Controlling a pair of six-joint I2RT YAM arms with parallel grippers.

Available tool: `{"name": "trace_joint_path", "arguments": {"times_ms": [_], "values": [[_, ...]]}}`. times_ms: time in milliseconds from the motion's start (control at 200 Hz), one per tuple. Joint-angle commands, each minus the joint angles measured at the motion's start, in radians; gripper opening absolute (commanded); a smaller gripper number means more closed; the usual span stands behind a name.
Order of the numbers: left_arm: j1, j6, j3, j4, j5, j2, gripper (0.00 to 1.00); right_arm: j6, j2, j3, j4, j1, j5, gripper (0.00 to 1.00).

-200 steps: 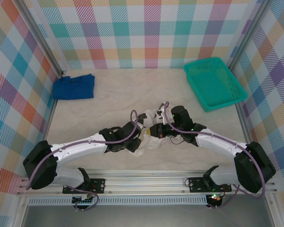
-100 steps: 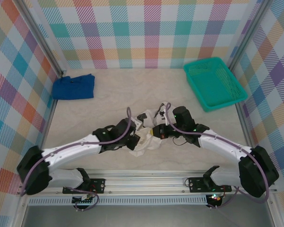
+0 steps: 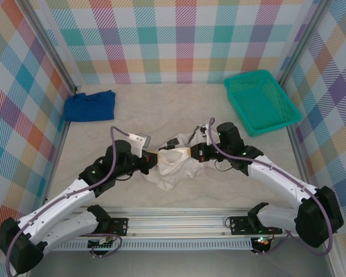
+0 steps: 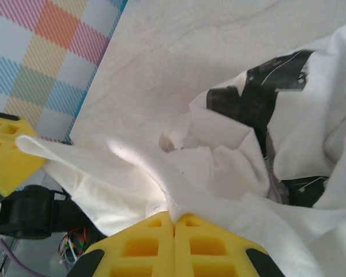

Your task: Fold the inside-out t-shirt

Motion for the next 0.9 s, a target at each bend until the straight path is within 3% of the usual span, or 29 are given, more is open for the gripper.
{"name": "trace_joint_path", "arguments": {"times_ms": [0, 220, 370, 450, 600, 735, 895], "values": [[0.061, -0.037, 0.035, 0.045, 0.077, -0.052, 0.0, -0.022, -0.018, 0.096, -0.079, -0.041, 0.026, 0.0], [0.149, -0.05, 0.091, 0.024, 0.085, 0.012, 0.0, -0.155, 0.008, 0.23, -0.239, -0.059, 0.105, 0.0], [0.149, -0.089, 0.178, -0.069, -0.05, 0.179, 0.0, -0.137, 0.034, 0.193, -0.105, -0.059, -0.103, 0.0], [0.149, -0.084, 0.232, -0.18, -0.18, 0.284, 0.0, -0.057, 0.07, 0.163, 0.006, -0.059, -0.2, 0.0], [0.149, -0.054, 0.243, -0.18, -0.332, 0.405, 0.0, 0.131, 0.16, 0.097, 0.244, -0.047, -0.3, 0.0], [0.149, -0.051, 0.238, -0.19, -0.314, 0.426, 0.2, 0.223, 0.231, 0.08, 0.3, -0.03, -0.249, 0.0], [0.138, -0.065, 0.128, -0.17, -0.241, 0.29, 0.42, 0.297, 0.288, 0.062, 0.375, -0.029, -0.221, 0.0]]}}
